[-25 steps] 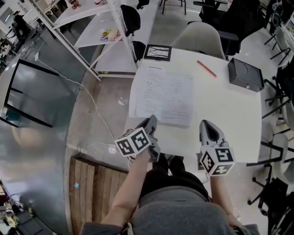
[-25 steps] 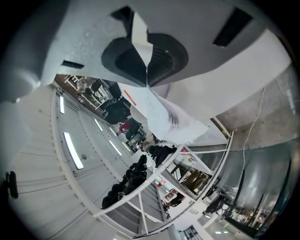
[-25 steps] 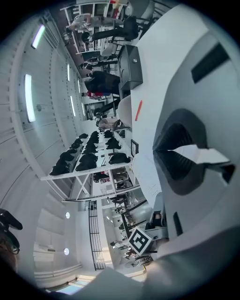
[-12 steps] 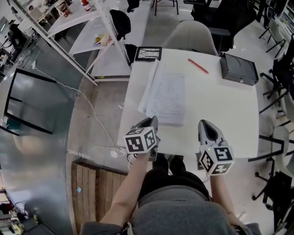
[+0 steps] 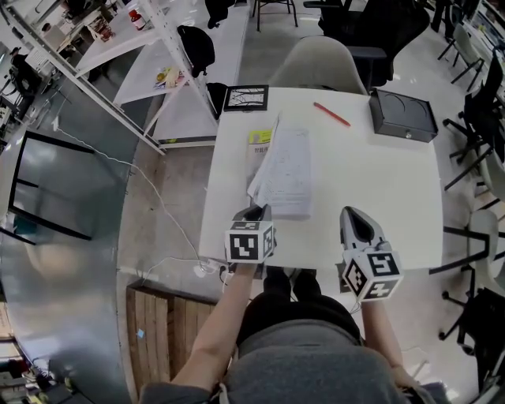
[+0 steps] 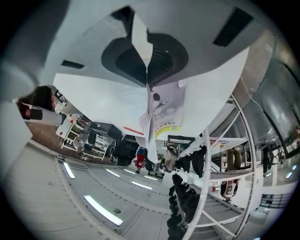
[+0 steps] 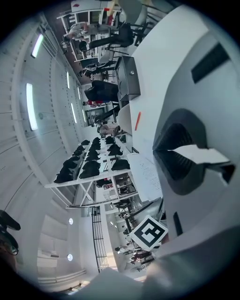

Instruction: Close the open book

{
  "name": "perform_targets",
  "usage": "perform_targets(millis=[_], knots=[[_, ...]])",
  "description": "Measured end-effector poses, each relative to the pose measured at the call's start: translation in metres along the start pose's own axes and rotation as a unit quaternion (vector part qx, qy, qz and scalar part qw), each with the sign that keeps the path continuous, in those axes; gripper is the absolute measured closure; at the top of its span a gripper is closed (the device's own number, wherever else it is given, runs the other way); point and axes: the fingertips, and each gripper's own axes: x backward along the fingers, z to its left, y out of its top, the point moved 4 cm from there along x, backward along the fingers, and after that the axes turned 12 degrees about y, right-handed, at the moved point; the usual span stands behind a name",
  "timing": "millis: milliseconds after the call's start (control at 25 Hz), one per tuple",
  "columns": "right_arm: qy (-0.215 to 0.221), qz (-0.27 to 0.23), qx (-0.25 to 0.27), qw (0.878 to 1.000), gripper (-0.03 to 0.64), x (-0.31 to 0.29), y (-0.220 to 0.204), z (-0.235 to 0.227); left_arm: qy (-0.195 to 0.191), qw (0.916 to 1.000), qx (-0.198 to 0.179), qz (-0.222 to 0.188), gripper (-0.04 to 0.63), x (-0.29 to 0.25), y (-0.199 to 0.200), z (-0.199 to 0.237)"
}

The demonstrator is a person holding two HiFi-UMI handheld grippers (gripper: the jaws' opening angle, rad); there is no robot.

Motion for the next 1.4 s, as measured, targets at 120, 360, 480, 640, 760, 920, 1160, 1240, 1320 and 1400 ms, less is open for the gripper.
perform_targets(millis=[120,360,480,640,760,920,1160,1240,1320,1400], knots=[[0.001,0.0,-0.001,1.0,0.614,0.0,0.0,0.0,0.004,0.9992,-0.038,0.014,0.584,-0.004,-0.002,-0.005],[0.002,0.001,-0.004,1.0,0.612,-0.002,-0.001,-0.001,0.011,0.9957,-0.086,0.033,0.583,-0.01,-0.005,-0.01],[0.003,0.001,-0.003,1.0,0.614,-0.004,-0.001,0.0,0.013,0.9938,-0.104,0.039,0.582,-0.01,-0.005,-0.012],[0.003,0.0,-0.003,1.0,0.613,-0.004,0.0,-0.001,0.002,0.9926,-0.119,0.022,0.581,-0.014,-0.001,-0.016],[0.002,0.002,-0.002,1.0,0.613,-0.005,0.001,-0.002,0.0,0.9912,-0.127,0.036,0.581,-0.015,-0.005,-0.017],[0.0,0.004,-0.002,1.0,0.614,-0.006,0.0,-0.004,-0.01,0.9885,-0.145,0.043,0.565,-0.02,-0.008,-0.022],[-0.002,0.005,-0.005,1.0,0.614,-0.007,0.001,-0.007,-0.021,0.9865,-0.151,0.06,0.526,-0.025,-0.012,-0.026],[-0.003,0.006,-0.006,1.0,0.613,-0.007,0.002,-0.009,-0.029,0.986,-0.15,0.066,0.512,-0.026,-0.014,-0.027],[-0.003,0.006,-0.007,1.0,0.612,-0.008,0.002,-0.01,-0.034,0.9854,-0.151,0.07,0.499,-0.026,-0.016,-0.029],[-0.002,0.007,-0.008,1.0,0.612,-0.009,0.002,-0.011,-0.037,0.9851,-0.153,0.071,0.485,-0.027,-0.015,-0.029]])
